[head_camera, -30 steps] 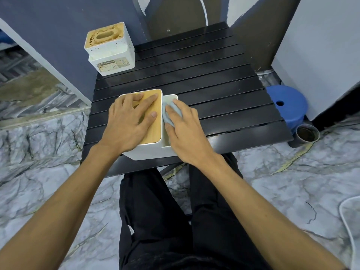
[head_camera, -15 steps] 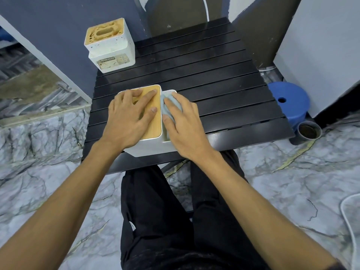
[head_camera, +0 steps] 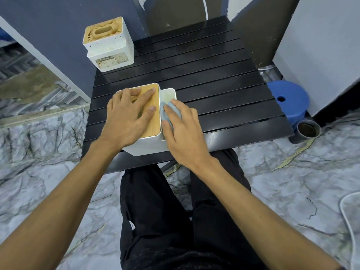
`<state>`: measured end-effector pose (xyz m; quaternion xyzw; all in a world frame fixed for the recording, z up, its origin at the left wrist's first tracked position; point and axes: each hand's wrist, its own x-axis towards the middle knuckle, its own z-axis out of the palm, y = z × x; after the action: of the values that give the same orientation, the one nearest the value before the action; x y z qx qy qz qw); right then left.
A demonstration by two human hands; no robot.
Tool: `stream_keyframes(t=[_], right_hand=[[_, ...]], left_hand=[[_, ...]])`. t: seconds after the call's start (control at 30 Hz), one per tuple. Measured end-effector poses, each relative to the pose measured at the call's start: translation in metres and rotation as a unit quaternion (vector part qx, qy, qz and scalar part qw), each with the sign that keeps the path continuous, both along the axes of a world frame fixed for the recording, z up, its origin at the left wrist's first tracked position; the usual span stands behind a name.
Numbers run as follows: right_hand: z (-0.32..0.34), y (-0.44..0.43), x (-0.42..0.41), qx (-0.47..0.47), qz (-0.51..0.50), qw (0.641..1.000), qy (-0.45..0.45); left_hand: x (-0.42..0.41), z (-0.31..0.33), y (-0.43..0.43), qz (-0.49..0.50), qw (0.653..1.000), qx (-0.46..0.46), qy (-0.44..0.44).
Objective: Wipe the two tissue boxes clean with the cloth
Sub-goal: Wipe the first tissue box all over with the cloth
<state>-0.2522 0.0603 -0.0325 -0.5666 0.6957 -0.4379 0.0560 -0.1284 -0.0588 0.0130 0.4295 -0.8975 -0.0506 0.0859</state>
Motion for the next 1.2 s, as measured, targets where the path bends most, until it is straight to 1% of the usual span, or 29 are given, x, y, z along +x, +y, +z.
stream_keyframes(t=[0.2, 0.27, 0.5, 0.63, 0.77, 0.93, 1.07, 1.2], right_hand=[[0.004, -0.05, -0.023, 0.048, -0.011, 0.999, -0.011], [0.003, -0.055, -0.025, 0.049, -0.014, 0.999, -0.012], [-0.002, -0.001, 0.001, 0.003, 0.007, 1.0, -0.018], [-0.004, 0.006, 0.004, 0.023, 0.015, 0.999, -0.043], [0.0, -0.01, -0.002, 0.045, 0.002, 0.998, -0.035], [-0.002, 0.014, 0.012, 0.018, 0.002, 0.999, -0.035], [-0.004, 0.022, 0.02, 0.022, -0.011, 0.999, -0.044], [0.001, 0.001, 0.01, 0.035, -0.028, 0.998, -0.047]], left_hand=[[0.002, 0.002, -0.001, -0.01, 1.0, 0.012, 0.004], [0.001, 0.003, -0.001, -0.011, 1.0, 0.011, 0.003], [-0.002, 0.002, -0.004, 0.012, 1.0, -0.001, 0.008], [-0.003, 0.002, -0.005, 0.013, 1.0, 0.001, 0.001], [-0.003, 0.003, -0.004, 0.015, 1.0, 0.005, -0.001], [-0.004, 0.003, -0.003, 0.029, 0.999, 0.001, 0.015], [-0.006, 0.001, -0.005, 0.061, 0.998, -0.006, 0.016], [-0.015, -0.001, -0.003, 0.131, 0.991, -0.013, 0.028]])
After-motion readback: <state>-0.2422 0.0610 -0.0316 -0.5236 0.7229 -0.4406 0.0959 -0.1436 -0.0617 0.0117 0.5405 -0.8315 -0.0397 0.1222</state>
